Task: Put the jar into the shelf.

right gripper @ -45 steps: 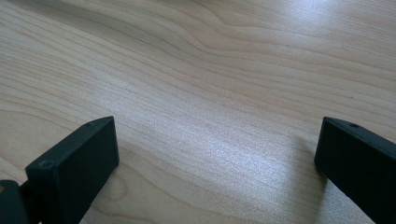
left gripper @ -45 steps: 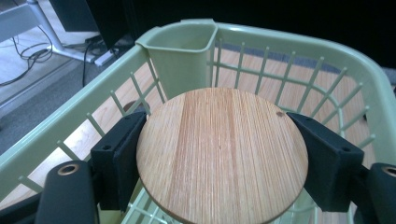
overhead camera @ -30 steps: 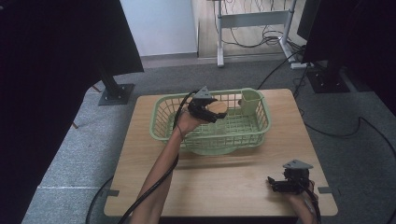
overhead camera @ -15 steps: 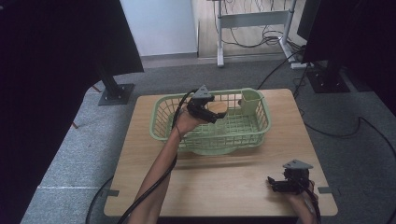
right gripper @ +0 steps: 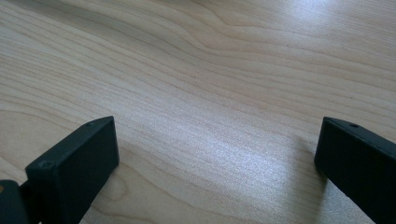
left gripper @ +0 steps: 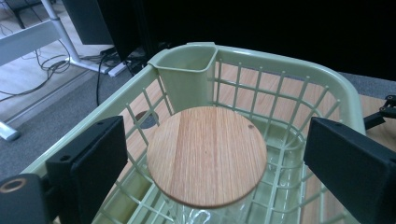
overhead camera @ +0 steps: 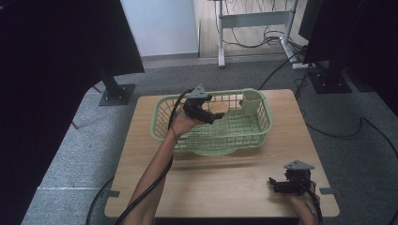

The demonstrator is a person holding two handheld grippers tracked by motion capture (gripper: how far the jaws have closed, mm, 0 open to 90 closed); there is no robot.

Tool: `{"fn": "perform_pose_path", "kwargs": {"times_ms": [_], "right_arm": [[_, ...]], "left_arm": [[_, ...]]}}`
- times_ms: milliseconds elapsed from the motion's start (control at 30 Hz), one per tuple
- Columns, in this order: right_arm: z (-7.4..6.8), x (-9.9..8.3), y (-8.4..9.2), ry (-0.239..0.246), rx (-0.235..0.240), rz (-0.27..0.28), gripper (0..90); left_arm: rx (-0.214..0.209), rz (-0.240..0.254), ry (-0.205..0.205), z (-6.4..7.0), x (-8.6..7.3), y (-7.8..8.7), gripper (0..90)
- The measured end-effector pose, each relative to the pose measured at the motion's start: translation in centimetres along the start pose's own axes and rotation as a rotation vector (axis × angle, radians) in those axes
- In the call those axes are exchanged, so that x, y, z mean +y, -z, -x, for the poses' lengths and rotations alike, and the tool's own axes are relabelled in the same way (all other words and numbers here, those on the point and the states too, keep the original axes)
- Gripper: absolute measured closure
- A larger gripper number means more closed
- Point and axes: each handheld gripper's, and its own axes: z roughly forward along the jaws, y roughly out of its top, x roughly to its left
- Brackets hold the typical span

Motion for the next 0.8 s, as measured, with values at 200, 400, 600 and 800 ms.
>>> {"fn": "perform_pose_path", "kwargs": {"times_ms": [200, 400, 600, 800], "right_arm": [[0.0, 0.0, 0.0, 0.001, 0.000, 0.000, 0.0], [0.0, 0.0, 0.0, 0.000, 0.000, 0.000, 0.0], [0.0, 0.0, 0.0, 0.000, 0.000, 0.000, 0.0], [0.0, 0.0, 0.0, 0.000, 0.000, 0.000, 0.0]], "left_arm": [[-0.003, 0.002, 0.003, 0.2, -0.1, 0.7, 4.6], [-0.012, 0.012, 0.004, 0.6, -0.4, 1.4, 4.3], [-0.028, 0.025, 0.002, 0.9, -0.7, 2.0, 4.4], [-0.042, 0.034, -0.001, 1.3, -1.0, 2.8, 4.4]]}}
